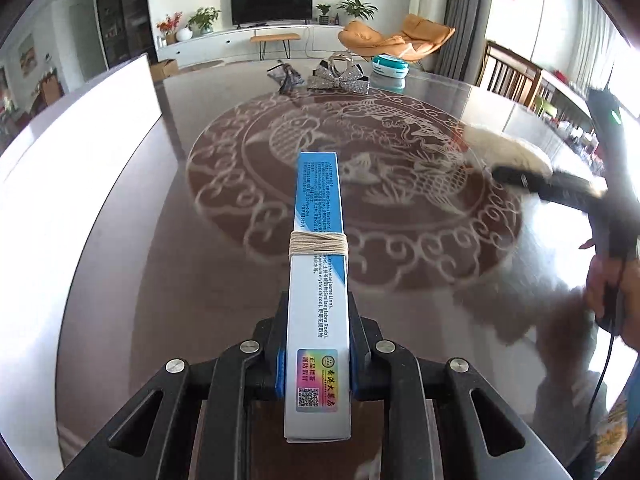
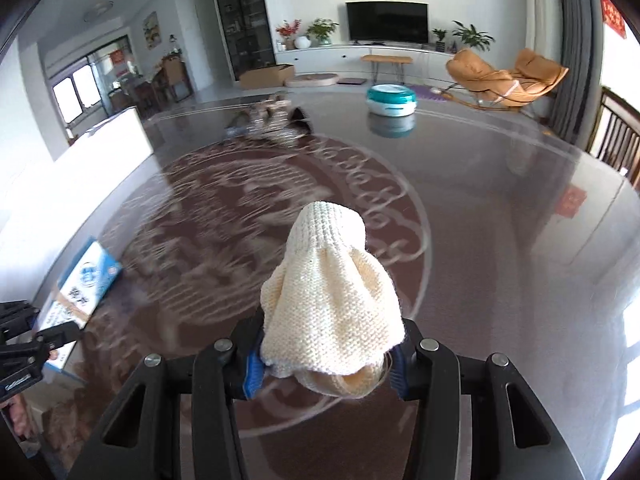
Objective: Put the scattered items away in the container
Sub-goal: 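Lift the medicine box with the left tool while the right tool lifts the knitted item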
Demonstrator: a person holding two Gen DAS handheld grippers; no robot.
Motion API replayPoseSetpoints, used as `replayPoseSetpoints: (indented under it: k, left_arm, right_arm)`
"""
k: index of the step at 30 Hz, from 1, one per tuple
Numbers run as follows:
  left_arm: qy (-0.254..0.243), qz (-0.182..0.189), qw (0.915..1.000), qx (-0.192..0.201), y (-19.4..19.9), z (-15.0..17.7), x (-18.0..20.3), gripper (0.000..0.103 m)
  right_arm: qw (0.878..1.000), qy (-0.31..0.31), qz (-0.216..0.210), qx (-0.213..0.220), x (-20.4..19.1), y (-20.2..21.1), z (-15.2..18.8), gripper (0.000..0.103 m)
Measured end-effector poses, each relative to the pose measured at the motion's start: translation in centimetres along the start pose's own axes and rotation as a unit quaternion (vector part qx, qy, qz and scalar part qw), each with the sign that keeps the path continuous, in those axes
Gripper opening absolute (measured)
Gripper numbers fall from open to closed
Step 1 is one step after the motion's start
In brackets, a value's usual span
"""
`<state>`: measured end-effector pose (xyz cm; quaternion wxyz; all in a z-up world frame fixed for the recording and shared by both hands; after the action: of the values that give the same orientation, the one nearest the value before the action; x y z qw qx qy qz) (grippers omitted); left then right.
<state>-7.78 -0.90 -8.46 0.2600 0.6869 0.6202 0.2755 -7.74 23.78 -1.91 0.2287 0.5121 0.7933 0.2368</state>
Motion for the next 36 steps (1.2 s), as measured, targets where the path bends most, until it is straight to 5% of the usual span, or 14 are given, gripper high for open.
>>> replayPoseSetpoints:
  k: [7, 8, 10, 12, 13, 14, 24, 26, 27, 28, 29, 30, 31, 36]
  left_arm:
    - [0.007, 0.014, 0.9997, 0.020, 1.0, 1.5, -0.2, 0.022]
    - [0.005, 0.013, 0.9997, 0.021, 1.0, 1.5, -0.1, 0.022]
    - [-0.001, 0.013, 0.9997, 0.020, 1.1, 1.7, 0.1, 0.030]
    - [-0.009, 0.017, 0.9996, 0.019, 1.1, 1.8, 0.3, 0.054]
    - [-0.016, 0.010, 0.9997, 0.016, 0.8, 1.7, 0.3, 0.070]
    - [-0.020, 0.001, 0.9997, 0.010, 0.6, 1.7, 0.2, 0.072]
    - [-0.066, 0.017, 0.9962, -0.056, -1.0, -0.1, -0.3, 0.073]
    - [-0.076, 0.023, 0.9949, -0.063, -1.4, -0.4, 0.1, 0.073]
    - [-0.080, 0.021, 0.9947, -0.061, -1.4, -0.5, 0.3, 0.071]
    - [-0.084, 0.018, 0.9947, -0.057, -1.4, -0.6, 0.4, 0.063]
    - [-0.083, 0.020, 0.9949, -0.053, -1.2, -0.7, 0.5, 0.055]
    - [-0.076, 0.027, 0.9954, -0.053, -1.1, -0.8, 0.5, 0.030]
    - [-0.069, 0.031, 0.9957, -0.053, -0.9, -1.0, 0.5, 0.026]
    - [-0.052, 0.048, 0.9973, -0.018, 2.4, -1.8, 0.1, 0.026]
  right_arm:
    - [0.999, 0.027, 0.009, -0.025, -6.7, 5.4, 6.4, 0.054]
    - [0.999, 0.032, 0.020, -0.027, -7.2, 5.7, 6.9, 0.059]
    - [0.998, 0.041, 0.031, -0.038, -7.7, 5.8, 7.6, 0.094]
    - [0.997, 0.047, 0.027, -0.049, -7.9, 5.6, 7.9, 0.100]
    - [0.997, 0.049, 0.025, -0.051, -7.8, 5.6, 7.9, 0.102]
    - [0.997, 0.049, 0.023, -0.052, -7.8, 5.6, 7.9, 0.102]
    - [0.986, 0.063, -0.002, -0.154, -8.1, 4.8, 5.5, 0.102]
    - [0.981, 0.073, -0.004, -0.177, -8.3, 4.4, 5.1, 0.101]
    - [0.980, 0.079, -0.006, -0.185, -8.3, 4.3, 4.8, 0.089]
    - [0.978, 0.083, -0.005, -0.191, -8.4, 4.2, 4.7, 0.056]
    - [0.976, 0.087, -0.002, -0.197, -8.4, 4.1, 4.7, 0.046]
    - [0.975, 0.091, 0.000, -0.201, -8.3, 4.0, 4.7, 0.046]
    - [0.975, 0.093, 0.001, -0.203, -8.2, 4.1, 4.7, 0.046]
    - [0.981, 0.087, -0.008, -0.173, -8.5, 6.7, 3.4, 0.046]
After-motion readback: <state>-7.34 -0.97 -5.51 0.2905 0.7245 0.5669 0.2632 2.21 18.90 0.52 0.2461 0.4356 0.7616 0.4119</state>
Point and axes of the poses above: each gripper's, at about its wrist camera, not at the fingertips, and y roughly against the way its jaws point, x to its right, z to its underside, the point moved 3 cm from there along -y, roughly the way its jaws point, and after that the axes turned 10 degrees about x, right-handed, at the moved point
